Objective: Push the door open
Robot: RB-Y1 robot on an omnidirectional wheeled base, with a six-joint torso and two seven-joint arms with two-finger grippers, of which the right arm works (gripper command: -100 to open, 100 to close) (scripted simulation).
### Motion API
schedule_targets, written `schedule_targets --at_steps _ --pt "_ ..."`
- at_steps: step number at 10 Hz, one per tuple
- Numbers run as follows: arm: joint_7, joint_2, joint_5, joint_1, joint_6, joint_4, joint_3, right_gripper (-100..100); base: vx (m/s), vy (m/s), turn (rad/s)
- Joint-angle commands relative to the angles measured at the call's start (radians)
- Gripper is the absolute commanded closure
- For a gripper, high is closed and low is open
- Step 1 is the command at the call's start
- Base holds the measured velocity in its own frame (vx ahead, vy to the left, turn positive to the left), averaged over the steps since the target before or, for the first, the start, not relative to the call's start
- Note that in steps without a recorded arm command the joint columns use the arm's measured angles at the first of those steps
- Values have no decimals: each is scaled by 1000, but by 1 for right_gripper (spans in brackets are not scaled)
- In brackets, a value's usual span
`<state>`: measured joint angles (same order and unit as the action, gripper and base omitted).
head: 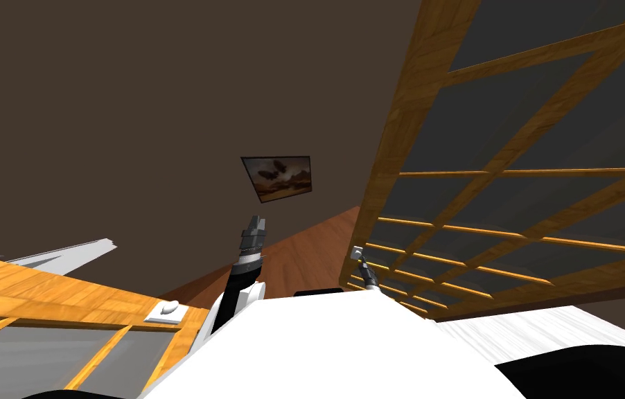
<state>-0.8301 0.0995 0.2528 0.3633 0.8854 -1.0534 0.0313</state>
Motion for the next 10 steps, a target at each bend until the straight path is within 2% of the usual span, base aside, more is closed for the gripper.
schedule_targets --at_steps 1,4,7,8,10 --pt "-30 4 -7 16 12 -2 -3 -100 11 15 -29" --pt "-90 12 -19 46 32 -5 -8 -100 6 44 -24" --pt "-174 21 -36 86 60 -9 -15 -100 12 59 -28" --pt "-180 21 -36 86 60 -9 -15 -100 10 40 -18" --pt "-244 27 -49 116 80 -12 -20 -100 9 40 -27"
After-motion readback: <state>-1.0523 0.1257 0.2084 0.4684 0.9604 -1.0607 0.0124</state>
